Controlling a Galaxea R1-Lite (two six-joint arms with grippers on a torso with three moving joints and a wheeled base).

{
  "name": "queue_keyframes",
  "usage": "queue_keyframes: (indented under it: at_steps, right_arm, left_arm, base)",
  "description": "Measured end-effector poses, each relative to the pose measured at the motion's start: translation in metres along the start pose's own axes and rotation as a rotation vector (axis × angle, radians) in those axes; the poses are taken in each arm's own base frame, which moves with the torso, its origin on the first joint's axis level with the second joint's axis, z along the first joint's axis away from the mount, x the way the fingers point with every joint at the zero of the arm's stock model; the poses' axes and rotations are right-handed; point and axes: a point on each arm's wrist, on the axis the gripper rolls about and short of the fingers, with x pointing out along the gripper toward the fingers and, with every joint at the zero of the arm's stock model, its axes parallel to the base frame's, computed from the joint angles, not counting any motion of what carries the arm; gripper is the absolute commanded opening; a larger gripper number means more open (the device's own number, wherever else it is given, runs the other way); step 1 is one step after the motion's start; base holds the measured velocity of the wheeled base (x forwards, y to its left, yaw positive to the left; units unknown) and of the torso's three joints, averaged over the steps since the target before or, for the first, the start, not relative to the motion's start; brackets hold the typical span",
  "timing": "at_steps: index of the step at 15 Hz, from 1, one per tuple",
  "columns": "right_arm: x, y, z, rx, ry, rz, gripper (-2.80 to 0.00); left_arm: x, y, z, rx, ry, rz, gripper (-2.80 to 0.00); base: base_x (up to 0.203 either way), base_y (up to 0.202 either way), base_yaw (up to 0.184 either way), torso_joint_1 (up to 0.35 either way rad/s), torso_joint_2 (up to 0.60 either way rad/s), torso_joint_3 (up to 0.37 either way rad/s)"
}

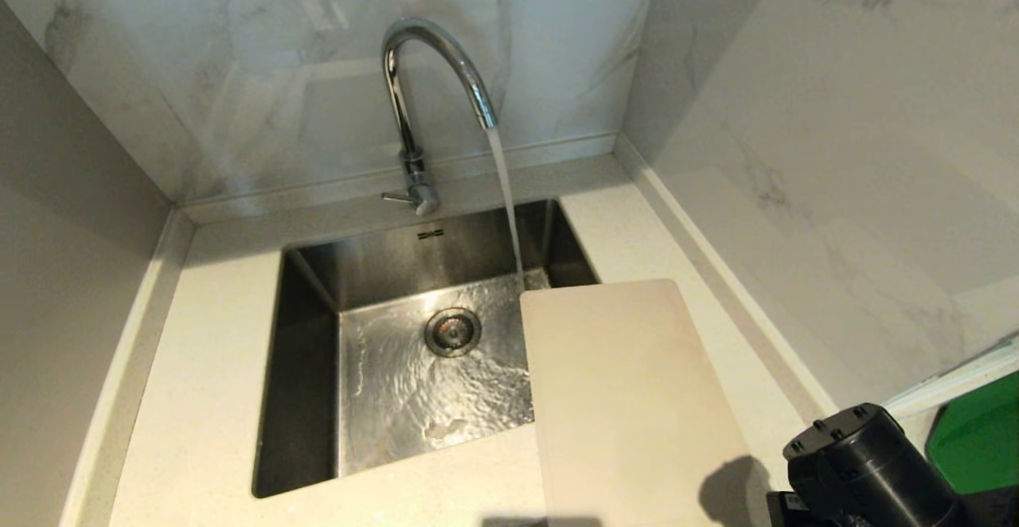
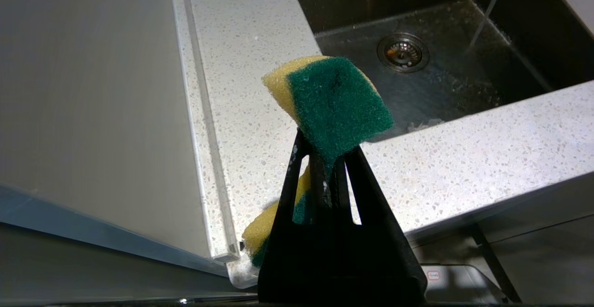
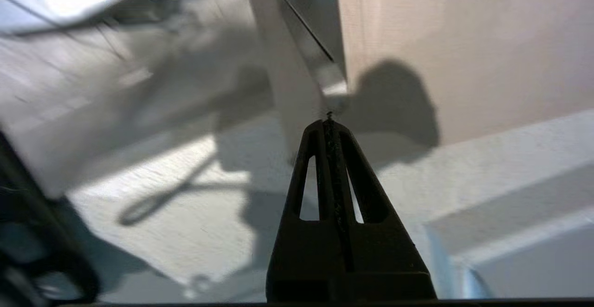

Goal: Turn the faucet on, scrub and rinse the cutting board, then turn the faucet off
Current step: Pick up the cutting board

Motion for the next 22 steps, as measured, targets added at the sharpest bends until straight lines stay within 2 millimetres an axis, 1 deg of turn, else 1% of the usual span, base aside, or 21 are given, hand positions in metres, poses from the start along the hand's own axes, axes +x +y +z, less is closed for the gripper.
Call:
queue_keyframes:
  at_steps: [2,5,6,11,14,22]
  right_arm:
    - [0.002,0.001,-0.002,-0.021,0.075,-0.031,-2.80]
    - [0.004,0.002,-0.003,-0.027,0.093,-0.028,-2.80]
    - [0.004,0.002,-0.003,-0.034,0.095,-0.026,0.00]
    - [0.009,0.003,0.000,-0.062,0.088,0.001,0.00]
    - [0.012,0.006,0.004,-0.119,0.036,0.057,0.00]
    - [0.036,0.014,0.018,-0.185,0.045,0.175,0.00]
  left_arm:
    - [0.000,0.000,0.000,0.000,0.000,0.000,-2.80]
    - [0.000,0.000,0.000,0.000,0.000,0.000,-2.80]
    - [0.000,0.000,0.000,0.000,0.000,0.000,-2.80]
    - [0.000,0.000,0.000,0.000,0.000,0.000,-2.80]
    - [0.000,0.000,0.000,0.000,0.000,0.000,-2.80]
    - [0.000,0.000,0.000,0.000,0.000,0.000,-2.80]
  base:
    - [0.000,0.000,0.000,0.000,0.00,0.000]
    - [0.000,0.000,0.000,0.000,0.00,0.000]
    - [0.000,0.000,0.000,0.000,0.00,0.000]
    - [0.000,0.000,0.000,0.000,0.00,0.000]
    - [0.000,0.000,0.000,0.000,0.00,0.000]
    - [0.000,0.000,0.000,0.000,0.00,0.000]
